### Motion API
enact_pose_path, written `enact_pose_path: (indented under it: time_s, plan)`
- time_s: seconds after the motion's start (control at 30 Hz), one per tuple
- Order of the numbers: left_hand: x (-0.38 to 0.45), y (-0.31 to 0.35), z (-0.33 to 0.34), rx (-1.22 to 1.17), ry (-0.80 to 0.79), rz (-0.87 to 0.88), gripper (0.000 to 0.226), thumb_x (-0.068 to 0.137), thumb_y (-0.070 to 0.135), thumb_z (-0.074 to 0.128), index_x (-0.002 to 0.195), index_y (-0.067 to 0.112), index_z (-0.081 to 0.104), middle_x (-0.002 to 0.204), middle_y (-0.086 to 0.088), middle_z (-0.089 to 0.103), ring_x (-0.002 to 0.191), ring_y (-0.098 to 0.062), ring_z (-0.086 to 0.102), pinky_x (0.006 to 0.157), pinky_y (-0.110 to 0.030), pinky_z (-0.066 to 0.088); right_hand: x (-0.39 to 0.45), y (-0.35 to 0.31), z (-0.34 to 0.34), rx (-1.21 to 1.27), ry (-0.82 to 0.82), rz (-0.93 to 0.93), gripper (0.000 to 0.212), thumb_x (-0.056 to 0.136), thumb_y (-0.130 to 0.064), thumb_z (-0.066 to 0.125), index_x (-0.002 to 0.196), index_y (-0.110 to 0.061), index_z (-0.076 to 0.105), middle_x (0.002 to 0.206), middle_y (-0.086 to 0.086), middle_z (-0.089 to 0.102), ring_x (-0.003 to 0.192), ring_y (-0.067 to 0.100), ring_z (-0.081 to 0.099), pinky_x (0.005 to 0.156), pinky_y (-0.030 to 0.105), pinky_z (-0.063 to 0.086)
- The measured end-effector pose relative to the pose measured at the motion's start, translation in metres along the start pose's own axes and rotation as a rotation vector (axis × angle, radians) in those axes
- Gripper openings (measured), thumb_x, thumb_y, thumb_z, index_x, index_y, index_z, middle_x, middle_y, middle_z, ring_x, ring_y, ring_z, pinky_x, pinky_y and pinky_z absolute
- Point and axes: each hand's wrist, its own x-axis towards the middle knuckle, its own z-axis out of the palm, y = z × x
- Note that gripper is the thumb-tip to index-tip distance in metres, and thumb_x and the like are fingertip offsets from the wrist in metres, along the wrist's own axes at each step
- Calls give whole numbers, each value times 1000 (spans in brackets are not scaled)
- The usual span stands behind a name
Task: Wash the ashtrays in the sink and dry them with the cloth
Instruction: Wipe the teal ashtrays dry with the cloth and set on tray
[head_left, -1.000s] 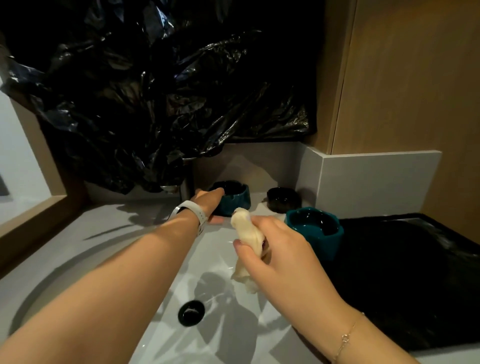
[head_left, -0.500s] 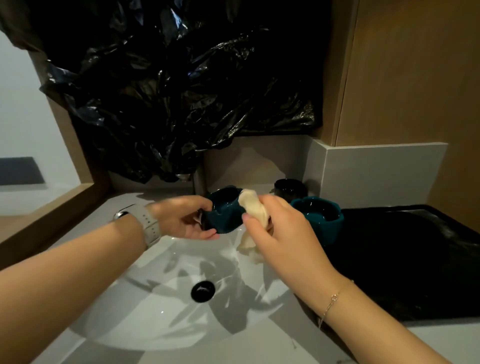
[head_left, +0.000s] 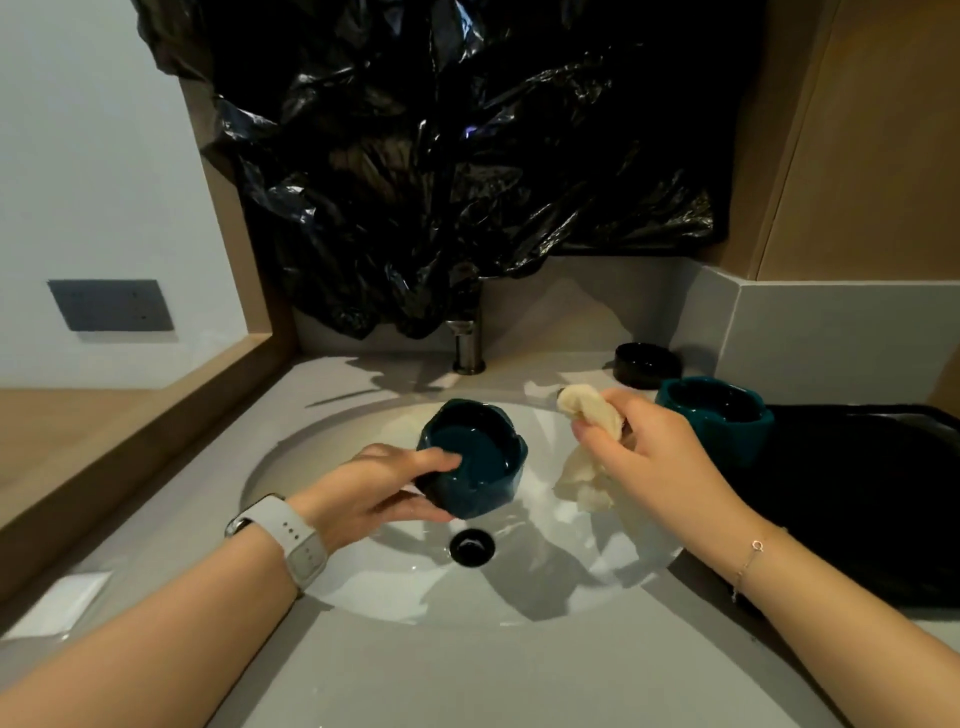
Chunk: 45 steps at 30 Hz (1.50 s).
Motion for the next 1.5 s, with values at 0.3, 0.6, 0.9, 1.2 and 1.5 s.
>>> enact_pose_path:
  time_s: [0.3,0.6,0.9,1.2,1.5]
  plan:
    - [5,-3,-6,816,429,723,58,68,37,85,115,33,50,98,18,56,88,-4,59,73,-16,49,-3,6,7,-115,-103,-12,24,92,-39,56,108,-22,63,94,-4,65,84,11,61,80,39,54]
    - [2,2,-4,1340,410,1057,71,71,31,83,130,19,46,115,1,56,86,-21,62,68,-38,57,-4,5,5,-140,-95,-49,24,93,-38,56,108,-20,63,96,-4,64,85,10,60,81,37,54]
    - [9,-2,-8,829,322,784,53,73,34,83,115,33,50,101,19,56,90,-7,60,78,-23,54,-2,5,4,-20,-102,102,18,92,-37,59,103,-22,62,93,1,66,85,14,62,78,32,54]
    - [9,-5,9,91,39,408,20,99,37,53,107,20,61,94,-4,74,80,-14,73,65,-21,57,18,-2,-2,940,-130,591,46,96,-35,42,123,-1,58,112,12,63,109,25,59,100,40,44]
    - [18,-6,13,-42,-24,305,35,100,43,48,120,17,62,112,-8,73,105,-24,68,91,-40,56,38,-53,40,-291,-177,-35,19,88,-25,65,104,-24,55,94,1,65,79,20,65,69,33,56]
